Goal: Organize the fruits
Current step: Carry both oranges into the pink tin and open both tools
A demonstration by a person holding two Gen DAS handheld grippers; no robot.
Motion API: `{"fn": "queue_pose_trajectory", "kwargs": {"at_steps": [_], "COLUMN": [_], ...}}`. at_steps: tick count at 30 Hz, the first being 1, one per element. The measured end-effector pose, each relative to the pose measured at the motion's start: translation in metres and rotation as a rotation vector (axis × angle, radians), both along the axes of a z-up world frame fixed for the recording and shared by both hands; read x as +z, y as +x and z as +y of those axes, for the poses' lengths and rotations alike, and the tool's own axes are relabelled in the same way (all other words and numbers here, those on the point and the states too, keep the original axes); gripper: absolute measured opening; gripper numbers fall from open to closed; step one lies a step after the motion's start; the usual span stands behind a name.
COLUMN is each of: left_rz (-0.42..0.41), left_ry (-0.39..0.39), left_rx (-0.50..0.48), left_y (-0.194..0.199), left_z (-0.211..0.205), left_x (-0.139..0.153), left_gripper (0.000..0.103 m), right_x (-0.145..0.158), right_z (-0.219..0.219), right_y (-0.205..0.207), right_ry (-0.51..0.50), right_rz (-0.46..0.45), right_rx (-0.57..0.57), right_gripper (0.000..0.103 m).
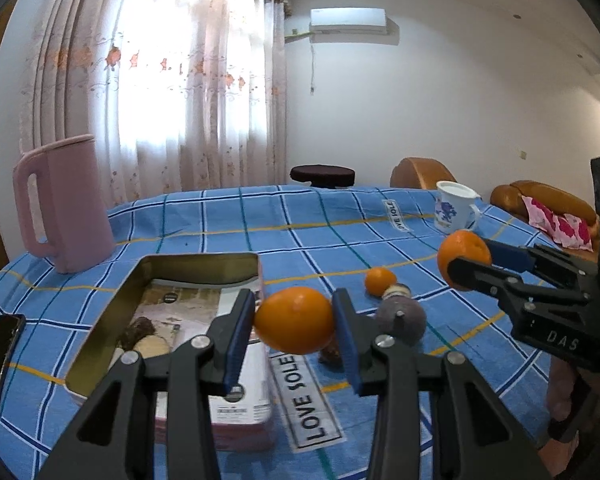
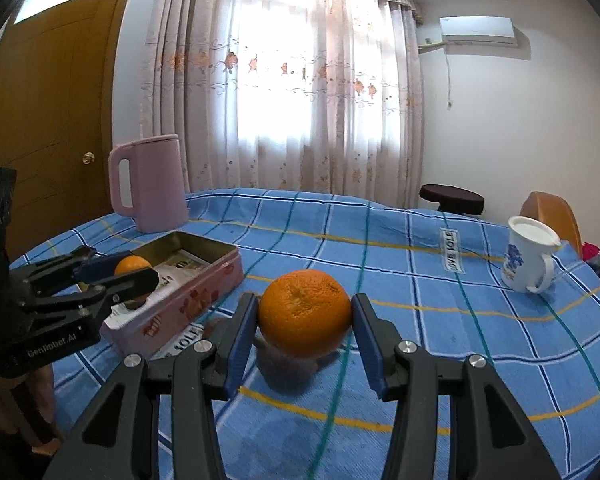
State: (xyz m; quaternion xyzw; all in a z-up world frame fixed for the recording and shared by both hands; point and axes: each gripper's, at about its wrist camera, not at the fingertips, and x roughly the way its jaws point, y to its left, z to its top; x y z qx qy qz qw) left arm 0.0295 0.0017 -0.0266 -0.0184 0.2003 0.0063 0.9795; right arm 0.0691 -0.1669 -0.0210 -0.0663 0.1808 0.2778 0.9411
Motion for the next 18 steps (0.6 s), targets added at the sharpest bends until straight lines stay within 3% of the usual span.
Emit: {"fn": "queue_pose_trajectory", "kwargs": {"at_steps": [13, 18], "left_rz": [0.026, 0.060], "left_ry": [-0.058, -0.098], "left_rx": [0.171, 0.186], "left_y": [0.011, 0.017], "left_z": [0.102, 0.129], "left_x": [0.007, 0.002], "left_gripper": [0.041, 0.041], "right_x": [0.022, 0.017], "right_z": [0.094, 0.133], "right_y": [0.016, 0.017], "right_ry": [-0.010, -0.043], "right_rz": [0.031, 0.055], "right_rx": [0.192, 0.251], "right_gripper": [0.050, 0.050]}}
